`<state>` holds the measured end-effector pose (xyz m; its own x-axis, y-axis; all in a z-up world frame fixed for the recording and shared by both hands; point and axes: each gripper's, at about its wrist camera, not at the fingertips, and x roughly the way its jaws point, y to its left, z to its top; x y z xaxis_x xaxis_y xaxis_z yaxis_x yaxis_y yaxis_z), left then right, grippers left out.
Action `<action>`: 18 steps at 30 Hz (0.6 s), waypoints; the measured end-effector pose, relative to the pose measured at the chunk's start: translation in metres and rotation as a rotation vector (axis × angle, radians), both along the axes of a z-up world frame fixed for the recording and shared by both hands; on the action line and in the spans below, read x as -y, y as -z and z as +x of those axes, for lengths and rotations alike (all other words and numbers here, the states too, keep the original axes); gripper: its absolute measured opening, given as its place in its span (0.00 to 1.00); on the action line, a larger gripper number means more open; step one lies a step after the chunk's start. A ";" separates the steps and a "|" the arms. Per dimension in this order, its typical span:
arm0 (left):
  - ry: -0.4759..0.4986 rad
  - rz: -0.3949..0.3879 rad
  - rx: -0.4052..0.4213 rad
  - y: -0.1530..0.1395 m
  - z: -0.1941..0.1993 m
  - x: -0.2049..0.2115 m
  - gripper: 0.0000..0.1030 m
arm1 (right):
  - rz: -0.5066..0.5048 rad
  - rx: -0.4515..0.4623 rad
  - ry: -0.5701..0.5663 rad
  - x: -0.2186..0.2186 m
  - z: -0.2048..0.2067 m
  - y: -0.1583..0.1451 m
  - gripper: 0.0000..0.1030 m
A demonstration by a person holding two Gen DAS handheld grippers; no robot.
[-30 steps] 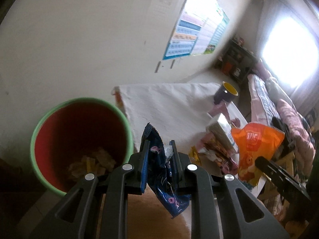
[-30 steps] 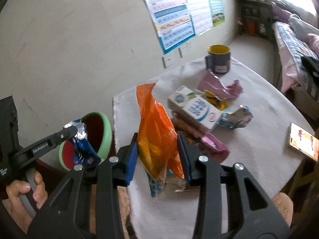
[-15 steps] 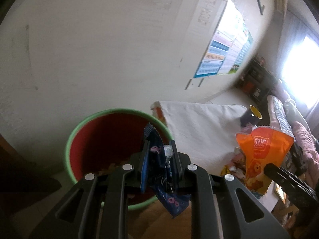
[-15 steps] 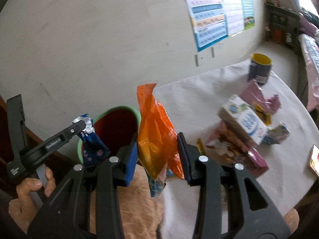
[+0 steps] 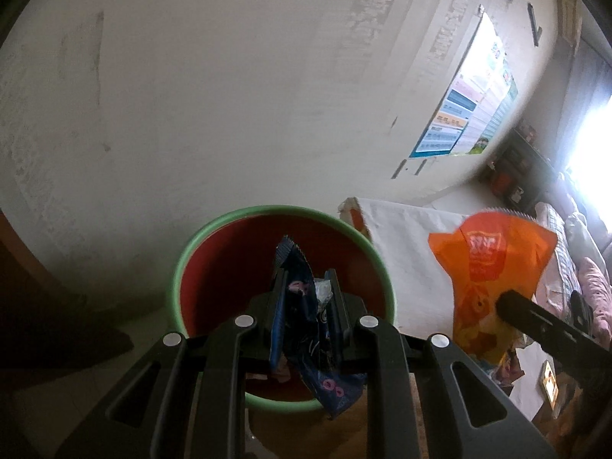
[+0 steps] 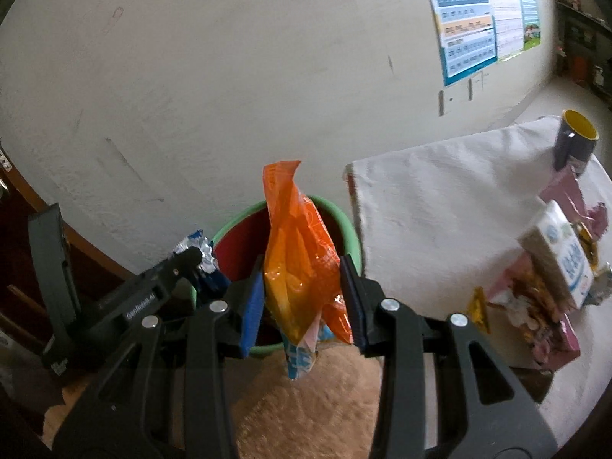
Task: Collect trash
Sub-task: 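Release the blue wrapper into the bin with the left gripper while the right carries the orange bag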
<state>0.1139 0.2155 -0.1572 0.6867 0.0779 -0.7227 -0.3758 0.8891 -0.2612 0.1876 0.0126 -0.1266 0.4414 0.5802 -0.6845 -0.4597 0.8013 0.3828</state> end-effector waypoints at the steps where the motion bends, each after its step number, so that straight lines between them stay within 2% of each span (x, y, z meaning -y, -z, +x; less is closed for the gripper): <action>1: -0.004 -0.002 -0.001 0.001 0.000 -0.002 0.16 | 0.000 -0.002 -0.007 -0.004 0.001 0.000 0.36; 15: -0.048 0.021 0.001 0.005 0.007 -0.018 0.17 | -0.003 0.009 -0.078 -0.043 0.012 -0.001 0.38; 16: -0.046 0.027 0.005 0.005 0.008 -0.018 0.19 | 0.006 0.006 -0.085 -0.045 0.013 -0.001 0.39; 17: -0.046 0.032 0.005 0.005 0.008 -0.018 0.24 | 0.014 0.002 -0.092 -0.046 0.012 -0.001 0.46; 18: -0.051 0.039 0.001 0.005 0.009 -0.018 0.44 | 0.020 -0.005 -0.094 -0.046 0.012 0.001 0.49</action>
<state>0.1225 0.2338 -0.1626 0.6818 0.1411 -0.7178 -0.4206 0.8785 -0.2267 0.1992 0.0590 -0.1272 0.3812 0.6322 -0.6745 -0.5306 0.7471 0.4004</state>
